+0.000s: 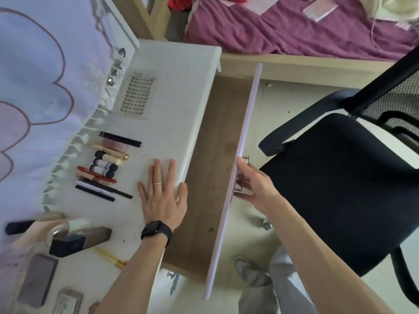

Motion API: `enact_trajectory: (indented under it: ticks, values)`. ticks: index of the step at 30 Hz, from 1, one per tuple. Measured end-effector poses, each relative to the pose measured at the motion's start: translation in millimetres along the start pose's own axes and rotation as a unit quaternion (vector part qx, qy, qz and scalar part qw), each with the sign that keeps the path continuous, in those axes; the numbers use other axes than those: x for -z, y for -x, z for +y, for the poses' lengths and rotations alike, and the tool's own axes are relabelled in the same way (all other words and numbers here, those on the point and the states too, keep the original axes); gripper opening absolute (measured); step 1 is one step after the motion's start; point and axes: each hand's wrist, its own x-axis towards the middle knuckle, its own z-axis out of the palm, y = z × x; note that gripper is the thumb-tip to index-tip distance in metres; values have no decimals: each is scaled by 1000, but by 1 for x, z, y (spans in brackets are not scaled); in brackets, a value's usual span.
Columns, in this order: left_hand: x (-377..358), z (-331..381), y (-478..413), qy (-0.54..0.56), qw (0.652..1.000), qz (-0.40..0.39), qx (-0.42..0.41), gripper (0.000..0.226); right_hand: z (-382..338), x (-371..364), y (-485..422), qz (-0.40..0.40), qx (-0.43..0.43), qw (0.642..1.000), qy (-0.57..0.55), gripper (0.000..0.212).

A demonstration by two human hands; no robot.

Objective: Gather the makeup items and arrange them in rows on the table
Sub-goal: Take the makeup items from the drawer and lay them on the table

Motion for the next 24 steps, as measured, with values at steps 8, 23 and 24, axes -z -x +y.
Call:
enact_trajectory:
  ticks: [8, 23, 24]
  values:
    - [0, -2, -3, -12, 1000, -18, -9, 69, -2, -27, -17, -43, -15, 999, 11, 63]
    - [-6, -9, -1, -25, 999, -6, -46, 95, 4, -74, -32, -108, -12, 993, 36, 29]
    - [-7, -8, -1, -27, 998, 1, -51, 90, 5, -78, -33, -108, -13, 993, 37, 30]
